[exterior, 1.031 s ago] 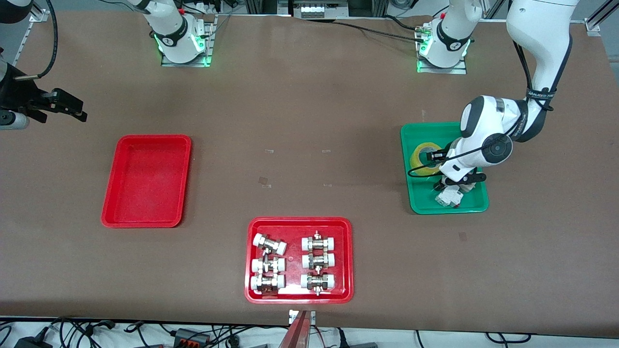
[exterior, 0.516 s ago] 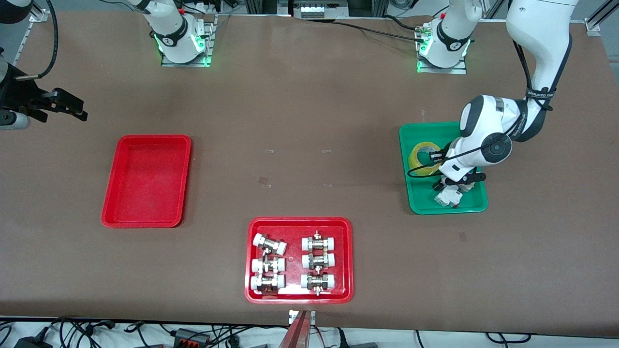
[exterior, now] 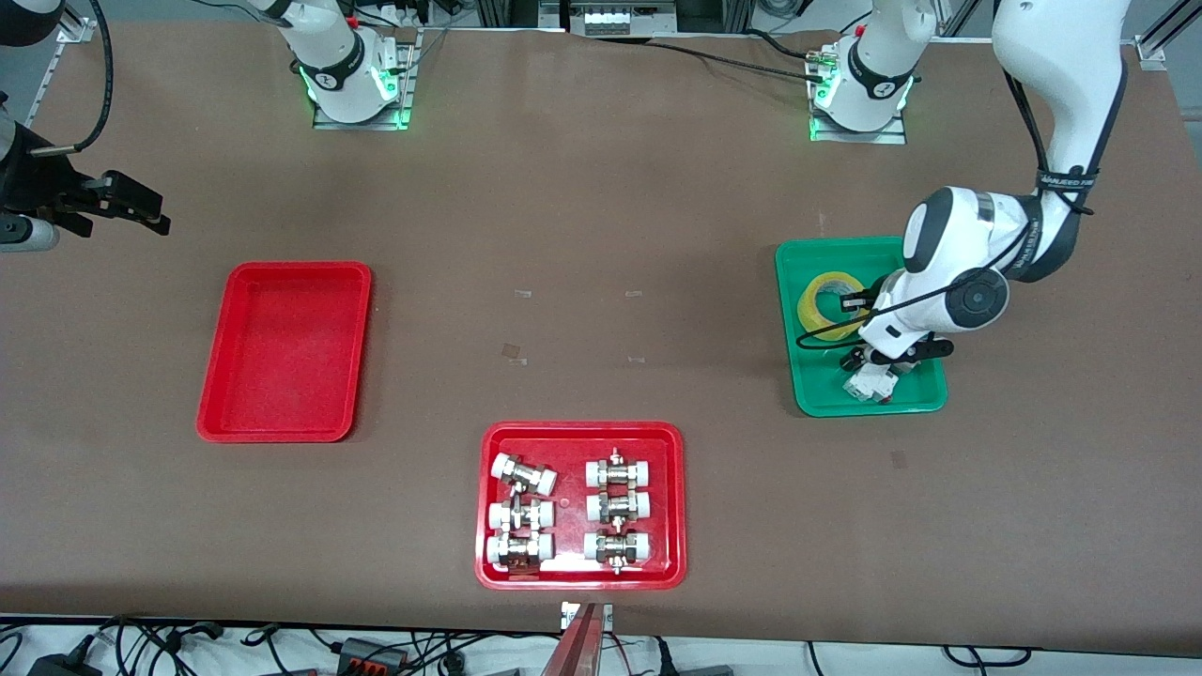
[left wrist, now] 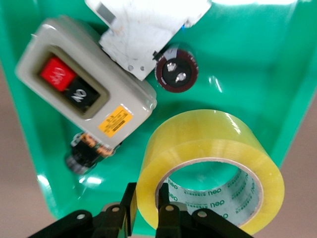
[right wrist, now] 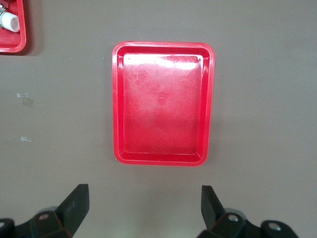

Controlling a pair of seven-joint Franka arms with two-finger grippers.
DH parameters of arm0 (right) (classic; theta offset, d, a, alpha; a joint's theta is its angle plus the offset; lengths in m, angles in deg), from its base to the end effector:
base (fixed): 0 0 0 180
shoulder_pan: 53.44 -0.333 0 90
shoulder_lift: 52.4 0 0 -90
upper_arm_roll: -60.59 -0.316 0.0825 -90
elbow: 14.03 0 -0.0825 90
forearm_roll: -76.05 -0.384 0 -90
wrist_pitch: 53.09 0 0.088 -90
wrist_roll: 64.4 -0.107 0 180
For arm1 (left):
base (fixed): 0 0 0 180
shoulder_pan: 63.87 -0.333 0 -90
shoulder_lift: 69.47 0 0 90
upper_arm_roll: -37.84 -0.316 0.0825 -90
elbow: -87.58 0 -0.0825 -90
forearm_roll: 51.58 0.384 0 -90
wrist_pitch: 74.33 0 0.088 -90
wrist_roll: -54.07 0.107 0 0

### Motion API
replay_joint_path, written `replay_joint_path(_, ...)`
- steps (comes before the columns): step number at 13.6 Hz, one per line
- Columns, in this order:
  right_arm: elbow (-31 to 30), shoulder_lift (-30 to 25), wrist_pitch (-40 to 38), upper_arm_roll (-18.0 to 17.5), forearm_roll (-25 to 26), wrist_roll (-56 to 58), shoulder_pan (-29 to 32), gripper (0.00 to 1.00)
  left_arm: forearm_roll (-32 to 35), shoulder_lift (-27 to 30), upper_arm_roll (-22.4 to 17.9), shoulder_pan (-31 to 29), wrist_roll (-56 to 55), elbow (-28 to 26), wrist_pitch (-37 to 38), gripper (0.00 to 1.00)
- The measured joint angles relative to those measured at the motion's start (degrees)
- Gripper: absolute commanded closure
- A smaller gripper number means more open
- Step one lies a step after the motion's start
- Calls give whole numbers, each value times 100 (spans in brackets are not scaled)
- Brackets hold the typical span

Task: Left arm passes tape to right arm into tray
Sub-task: 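Lift the tape with the left gripper while the right gripper approaches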

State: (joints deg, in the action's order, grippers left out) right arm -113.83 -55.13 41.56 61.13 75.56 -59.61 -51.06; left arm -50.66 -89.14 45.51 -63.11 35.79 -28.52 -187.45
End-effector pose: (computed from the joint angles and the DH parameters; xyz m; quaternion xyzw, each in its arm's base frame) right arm 0.5413 -0.0269 0.5766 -0.9996 -0.0159 0.0208 0.0059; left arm 0.5456 -0.0791 0.2542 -0.9775 -0.0791 0.1932 0.0293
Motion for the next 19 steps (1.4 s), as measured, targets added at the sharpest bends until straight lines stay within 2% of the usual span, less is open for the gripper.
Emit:
replay_joint_path(3,0,0,-23,2,0,-2,0,0,-1,274,157,12,-24,805,1130,99)
replay_joint_path(8,23,-3,-186,1,-3,-3,-4,0,-11,492,521,38,-276,2854,3367,99)
replay_joint_path(10,54,13,-208,-16,-5,5,-38,0,-35,508,835,65,-285,3602,3844,99)
replay_joint_path(12,58,143,-222,-43,-6,3,-161,0,-150,457,1205,179,-307,3893,3948,99)
replay_joint_path(14,73,397,-209,-58,-18,1,-299,0,-583,272,1439,326,-385,3925,3728,99)
replay_joint_path(18,151,1045,-178,-74,-200,15,-528,0,-1073,-213,1502,626,-429,3946,2858,99)
replay_joint_path(19,212,1160,-175,-76,-394,20,-557,0,-1279,-343,1502,738,-509,3949,2550,99)
